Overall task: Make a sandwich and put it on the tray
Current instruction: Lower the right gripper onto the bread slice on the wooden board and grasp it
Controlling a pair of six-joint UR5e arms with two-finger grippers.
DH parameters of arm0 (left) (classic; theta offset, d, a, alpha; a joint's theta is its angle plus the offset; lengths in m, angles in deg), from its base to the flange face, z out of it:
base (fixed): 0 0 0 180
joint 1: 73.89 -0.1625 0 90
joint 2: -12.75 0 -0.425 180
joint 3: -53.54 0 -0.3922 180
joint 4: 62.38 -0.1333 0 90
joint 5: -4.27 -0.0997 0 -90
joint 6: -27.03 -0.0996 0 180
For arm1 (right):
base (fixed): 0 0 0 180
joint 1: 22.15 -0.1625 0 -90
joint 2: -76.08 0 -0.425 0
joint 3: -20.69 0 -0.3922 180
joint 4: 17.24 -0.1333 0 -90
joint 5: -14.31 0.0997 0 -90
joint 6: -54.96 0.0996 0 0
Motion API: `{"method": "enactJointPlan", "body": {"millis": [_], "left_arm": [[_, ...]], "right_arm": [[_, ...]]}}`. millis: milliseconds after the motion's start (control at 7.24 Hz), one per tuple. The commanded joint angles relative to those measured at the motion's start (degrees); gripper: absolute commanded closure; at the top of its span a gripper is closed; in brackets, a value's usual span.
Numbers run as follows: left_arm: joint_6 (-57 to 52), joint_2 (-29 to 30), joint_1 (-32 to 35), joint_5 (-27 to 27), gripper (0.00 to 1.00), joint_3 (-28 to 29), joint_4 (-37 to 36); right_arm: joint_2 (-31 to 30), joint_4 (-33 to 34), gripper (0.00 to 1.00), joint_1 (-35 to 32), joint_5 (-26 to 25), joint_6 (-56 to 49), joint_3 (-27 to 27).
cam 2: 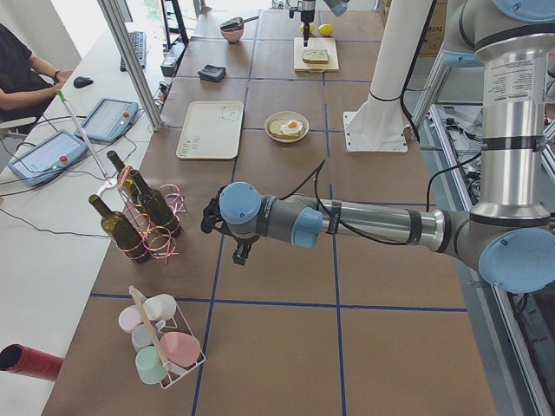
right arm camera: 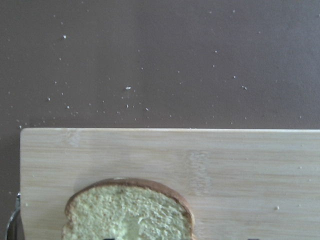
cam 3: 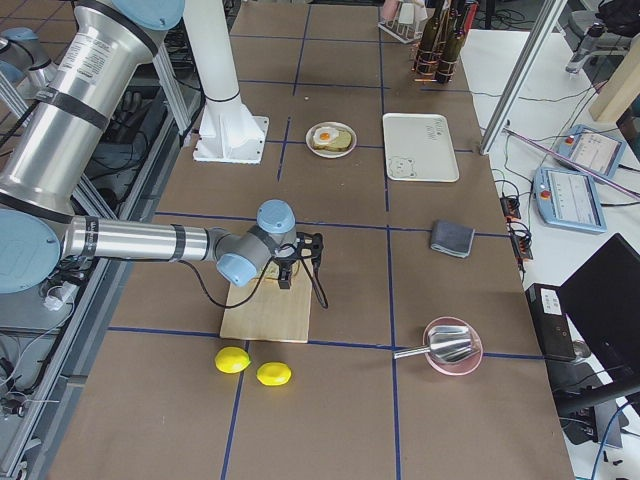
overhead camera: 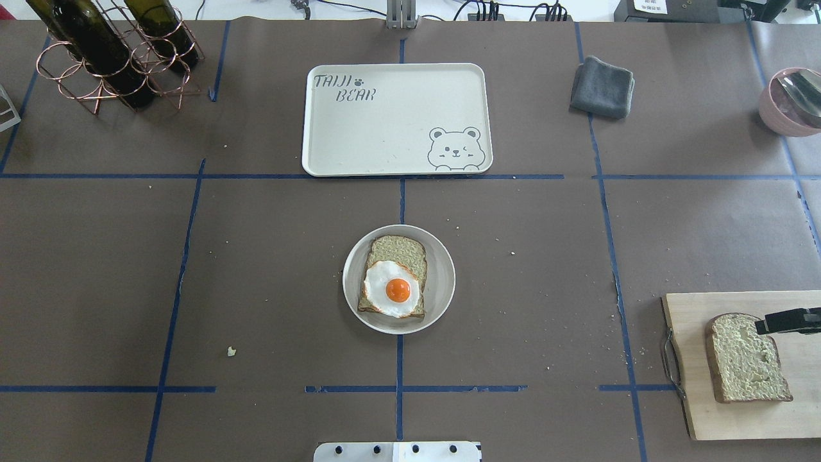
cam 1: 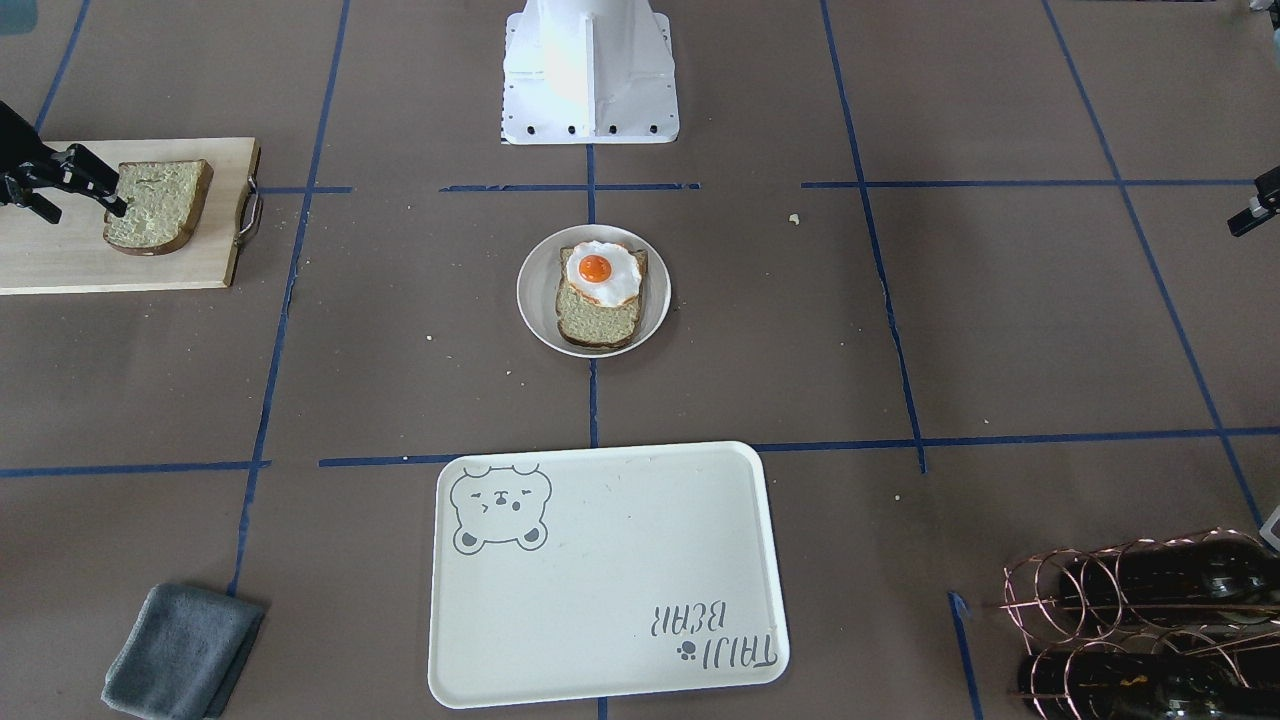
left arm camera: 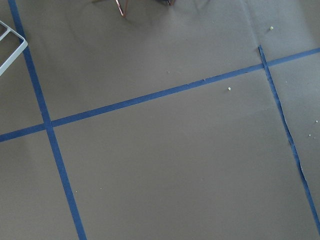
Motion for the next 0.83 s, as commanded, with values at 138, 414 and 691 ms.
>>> {"method": "enactJointPlan", "body": {"millis": [138,414,691], "left_arm": [[2.6,-0.1,-0.4,-0.2,0.00,0.4,2.1],[2.4,-0.1,-0.4,-0.4,0.00,1.2,2.2],[2.4,-0.1,-0.4,-0.4,0.00,1.2,2.2]], "right_arm": [[-1.4,-0.7,0.22,4.5,-0.5,5.4,-0.1],[-1.2,-0.7,0.27,5.3,-0.5,5.4,-0.2],[-1.2,-0.7,0.31,5.3,-0.3,5.4,-1.4]]}}
